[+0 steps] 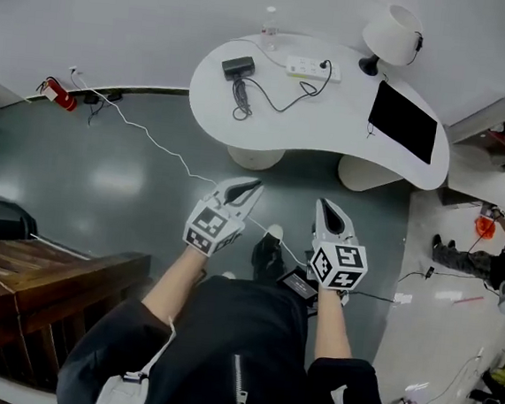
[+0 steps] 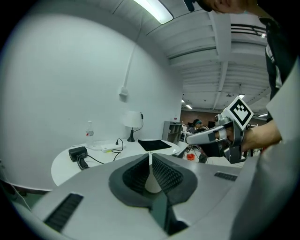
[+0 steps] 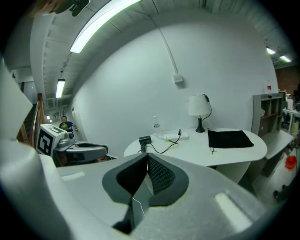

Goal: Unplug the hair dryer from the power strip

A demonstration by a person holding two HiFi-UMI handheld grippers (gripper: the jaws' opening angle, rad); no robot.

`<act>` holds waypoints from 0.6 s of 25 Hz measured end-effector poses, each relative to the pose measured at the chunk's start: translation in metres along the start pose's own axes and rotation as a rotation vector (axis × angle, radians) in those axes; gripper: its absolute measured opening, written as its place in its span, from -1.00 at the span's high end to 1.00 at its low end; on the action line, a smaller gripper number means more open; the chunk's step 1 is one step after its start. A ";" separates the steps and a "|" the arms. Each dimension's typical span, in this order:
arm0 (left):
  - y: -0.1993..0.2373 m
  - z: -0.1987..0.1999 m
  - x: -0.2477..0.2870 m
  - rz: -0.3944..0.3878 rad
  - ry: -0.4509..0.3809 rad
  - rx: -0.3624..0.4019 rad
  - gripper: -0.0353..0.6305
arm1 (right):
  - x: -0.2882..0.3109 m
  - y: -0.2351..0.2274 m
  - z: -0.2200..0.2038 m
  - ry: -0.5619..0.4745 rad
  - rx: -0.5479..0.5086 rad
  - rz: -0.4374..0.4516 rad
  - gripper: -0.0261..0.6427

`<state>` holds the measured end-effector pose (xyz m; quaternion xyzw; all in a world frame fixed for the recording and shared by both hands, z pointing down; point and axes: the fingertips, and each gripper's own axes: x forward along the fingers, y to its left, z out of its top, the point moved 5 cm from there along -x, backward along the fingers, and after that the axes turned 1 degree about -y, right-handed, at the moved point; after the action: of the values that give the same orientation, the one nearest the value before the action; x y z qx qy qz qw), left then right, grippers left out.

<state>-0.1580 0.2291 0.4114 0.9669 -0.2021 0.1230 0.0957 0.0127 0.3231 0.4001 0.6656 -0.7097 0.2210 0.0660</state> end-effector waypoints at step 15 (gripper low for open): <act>0.037 0.048 0.121 0.097 0.018 0.003 0.81 | 0.084 -0.109 0.067 0.009 -0.016 0.108 0.91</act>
<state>-0.0560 0.1402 0.4043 0.9550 -0.2475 0.1364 0.0898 0.1233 0.2177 0.3972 0.6248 -0.7461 0.2216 0.0626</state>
